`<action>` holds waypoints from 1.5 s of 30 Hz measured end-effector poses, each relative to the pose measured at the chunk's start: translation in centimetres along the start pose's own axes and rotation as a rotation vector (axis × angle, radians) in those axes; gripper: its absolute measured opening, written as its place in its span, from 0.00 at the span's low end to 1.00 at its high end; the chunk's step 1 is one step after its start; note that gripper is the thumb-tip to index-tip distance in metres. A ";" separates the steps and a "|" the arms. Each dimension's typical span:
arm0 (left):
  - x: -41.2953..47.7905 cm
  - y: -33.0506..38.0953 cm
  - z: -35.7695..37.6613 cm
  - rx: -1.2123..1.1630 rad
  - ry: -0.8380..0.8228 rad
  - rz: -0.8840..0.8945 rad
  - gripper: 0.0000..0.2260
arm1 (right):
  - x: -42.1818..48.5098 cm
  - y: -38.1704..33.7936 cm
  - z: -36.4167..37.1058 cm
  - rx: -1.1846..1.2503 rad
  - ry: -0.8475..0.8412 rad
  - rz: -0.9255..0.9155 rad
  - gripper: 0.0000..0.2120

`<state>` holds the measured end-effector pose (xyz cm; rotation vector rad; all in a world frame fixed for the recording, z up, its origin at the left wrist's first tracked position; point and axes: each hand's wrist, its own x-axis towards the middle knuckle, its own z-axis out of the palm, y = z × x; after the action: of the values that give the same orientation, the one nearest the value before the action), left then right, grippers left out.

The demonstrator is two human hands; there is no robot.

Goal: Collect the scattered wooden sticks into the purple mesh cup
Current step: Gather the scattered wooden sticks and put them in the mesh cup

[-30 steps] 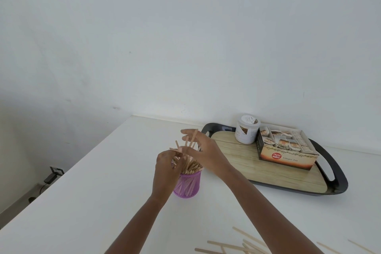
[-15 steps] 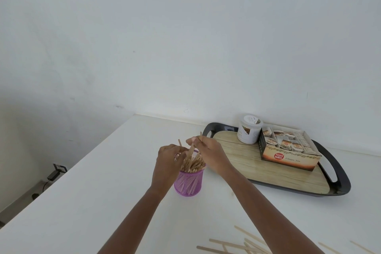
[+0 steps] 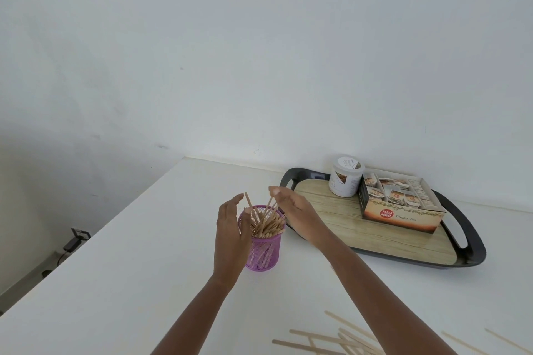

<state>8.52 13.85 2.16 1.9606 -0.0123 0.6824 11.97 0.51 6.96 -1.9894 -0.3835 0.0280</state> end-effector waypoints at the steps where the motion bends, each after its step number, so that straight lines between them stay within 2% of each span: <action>1: -0.2 -0.2 -0.1 -0.011 0.006 -0.012 0.16 | -0.1 0.1 -0.3 0.022 0.017 -0.007 0.19; 7: -2.2 -2.1 -0.4 -0.062 -0.039 -0.118 0.27 | -2.4 2.0 -3.1 0.092 0.261 0.024 0.13; 8: -2.6 -2.4 -0.5 -0.062 -0.070 -0.129 0.30 | -3.0 2.6 -3.5 0.051 0.305 0.056 0.12; 11: -4.0 -3.5 -1.0 -0.048 -0.207 -0.178 0.48 | -5.1 5.0 -4.6 -0.232 0.362 0.168 0.10; 12: -4.3 -3.8 -1.1 -0.023 -0.245 -0.195 0.49 | -5.8 5.9 -4.8 -0.328 0.342 0.216 0.10; 16: -5.2 -4.9 -0.9 0.107 -0.356 -0.201 0.34 | -8.1 8.9 -4.8 -0.677 0.135 0.418 0.09; 20: -5.0 -5.2 -0.5 0.198 -0.400 -0.151 0.33 | -8.6 9.7 -4.4 -0.807 0.172 0.419 0.19; 22: -4.9 -5.2 -0.4 0.218 -0.413 -0.111 0.31 | -8.4 9.5 -4.2 -0.796 0.167 0.423 0.22; 24: -4.8 -5.4 -0.4 0.234 -0.416 -0.088 0.29 | -8.2 9.4 -4.0 -0.756 0.154 0.447 0.22; 27: -4.8 -5.6 -0.3 0.237 -0.400 -0.096 0.29 | -8.3 9.3 -3.6 -0.806 0.101 0.425 0.09; 30: -4.7 -5.9 -0.3 0.244 -0.382 -0.100 0.28 | -8.2 9.2 -3.1 -0.852 0.069 0.411 0.05; 33: -4.7 -6.1 -0.3 0.247 -0.382 -0.108 0.27 | -8.2 8.9 -2.5 -0.920 0.055 0.397 0.17; 36: -4.7 -6.2 -0.3 0.248 -0.381 -0.111 0.27 | -8.2 8.7 -2.2 -0.958 0.035 0.385 0.17; 38: -4.7 -6.2 -0.3 0.251 -0.375 -0.110 0.27 | -8.2 8.3 -2.4 -0.939 0.005 0.378 0.16; 40: -4.8 -6.2 -0.3 0.255 -0.369 -0.107 0.27 | -8.1 7.5 -3.0 -0.868 0.009 0.334 0.09; 42: -4.8 -6.2 -0.3 0.257 -0.366 -0.102 0.26 | -7.9 6.2 -3.8 -0.674 0.119 0.247 0.05; 45: -4.8 -6.4 -0.2 0.257 -0.361 -0.093 0.26 | -7.2 2.6 -4.5 -0.324 0.349 0.074 0.05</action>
<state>6.28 15.71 -5.29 2.2944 -0.0558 0.2717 6.69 -6.50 5.59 -2.2734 -0.0904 -0.3498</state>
